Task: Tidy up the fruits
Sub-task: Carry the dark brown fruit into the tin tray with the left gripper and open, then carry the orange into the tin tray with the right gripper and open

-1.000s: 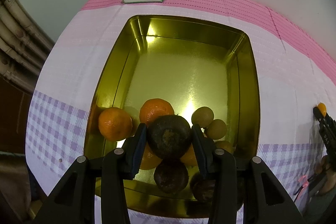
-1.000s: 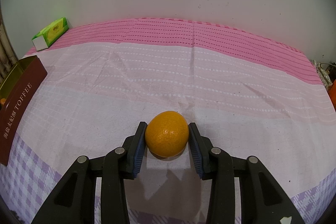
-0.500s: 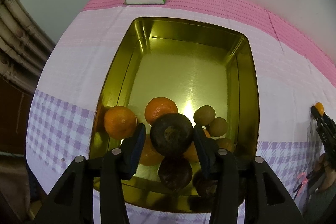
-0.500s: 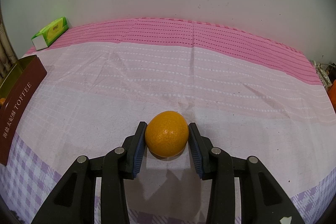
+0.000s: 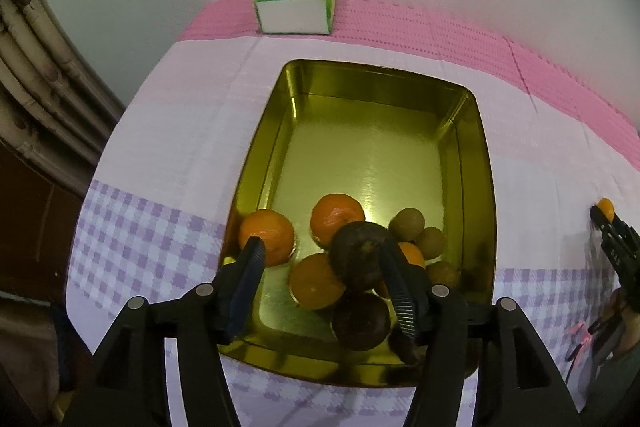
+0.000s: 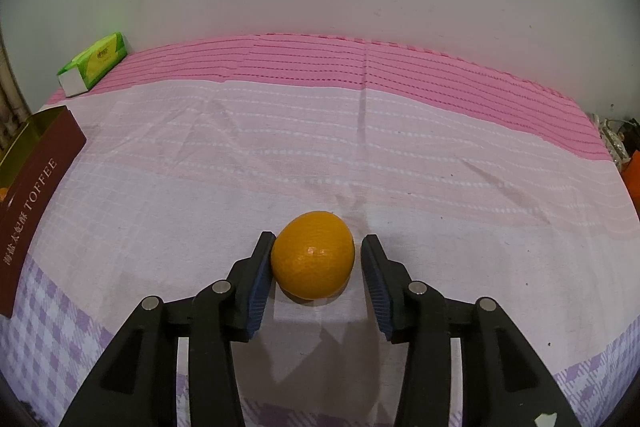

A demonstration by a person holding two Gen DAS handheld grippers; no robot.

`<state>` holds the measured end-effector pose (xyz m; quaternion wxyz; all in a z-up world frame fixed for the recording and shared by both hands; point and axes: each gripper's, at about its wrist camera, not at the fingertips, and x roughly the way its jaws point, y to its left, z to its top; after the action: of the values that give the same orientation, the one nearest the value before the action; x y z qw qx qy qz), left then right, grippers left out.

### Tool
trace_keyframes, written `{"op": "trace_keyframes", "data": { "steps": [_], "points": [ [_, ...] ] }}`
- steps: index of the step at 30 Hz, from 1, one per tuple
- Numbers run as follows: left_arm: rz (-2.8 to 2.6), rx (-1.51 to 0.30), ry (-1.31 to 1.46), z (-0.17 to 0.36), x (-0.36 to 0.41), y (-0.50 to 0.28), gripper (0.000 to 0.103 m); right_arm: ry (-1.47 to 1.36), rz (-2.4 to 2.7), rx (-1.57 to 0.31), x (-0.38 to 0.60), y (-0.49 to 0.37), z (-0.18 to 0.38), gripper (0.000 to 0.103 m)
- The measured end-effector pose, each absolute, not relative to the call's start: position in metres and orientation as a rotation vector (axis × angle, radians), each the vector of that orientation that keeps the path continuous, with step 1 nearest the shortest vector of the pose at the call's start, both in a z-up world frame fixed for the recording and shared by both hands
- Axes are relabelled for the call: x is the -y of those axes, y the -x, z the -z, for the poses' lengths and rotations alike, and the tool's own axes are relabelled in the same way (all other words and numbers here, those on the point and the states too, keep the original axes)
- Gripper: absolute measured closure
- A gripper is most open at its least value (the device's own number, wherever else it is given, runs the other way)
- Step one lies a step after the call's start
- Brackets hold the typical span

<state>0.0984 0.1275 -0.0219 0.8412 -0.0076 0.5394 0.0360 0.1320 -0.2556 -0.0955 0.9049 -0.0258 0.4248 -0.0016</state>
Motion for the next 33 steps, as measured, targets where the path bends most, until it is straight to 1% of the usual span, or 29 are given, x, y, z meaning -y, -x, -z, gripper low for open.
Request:
{"op": "trace_keyframes", "data": {
  "steps": [19,22,26,33],
  "points": [
    [-0.151,-1.077,-0.026,0.015,-0.158,-0.062,0.038,0.051,0.012,-0.875,0.256,-0.133,0.096,0.064],
    [-0.151,-1.076,-0.032,0.018,-0.162,-0.057,0.038,0.055,0.015,-0.874,0.254,-0.133,0.095,0.069],
    [-0.153,-1.073,-0.023,0.019,-0.166,-0.051,0.037,0.07,0.031,-0.873,0.251,-0.132,0.094,0.069],
    [-0.166,-1.068,-0.008,0.021,-0.171,-0.047,0.033,0.103,0.05,-0.888,0.242,-0.131,0.092,0.069]
  ]
}}
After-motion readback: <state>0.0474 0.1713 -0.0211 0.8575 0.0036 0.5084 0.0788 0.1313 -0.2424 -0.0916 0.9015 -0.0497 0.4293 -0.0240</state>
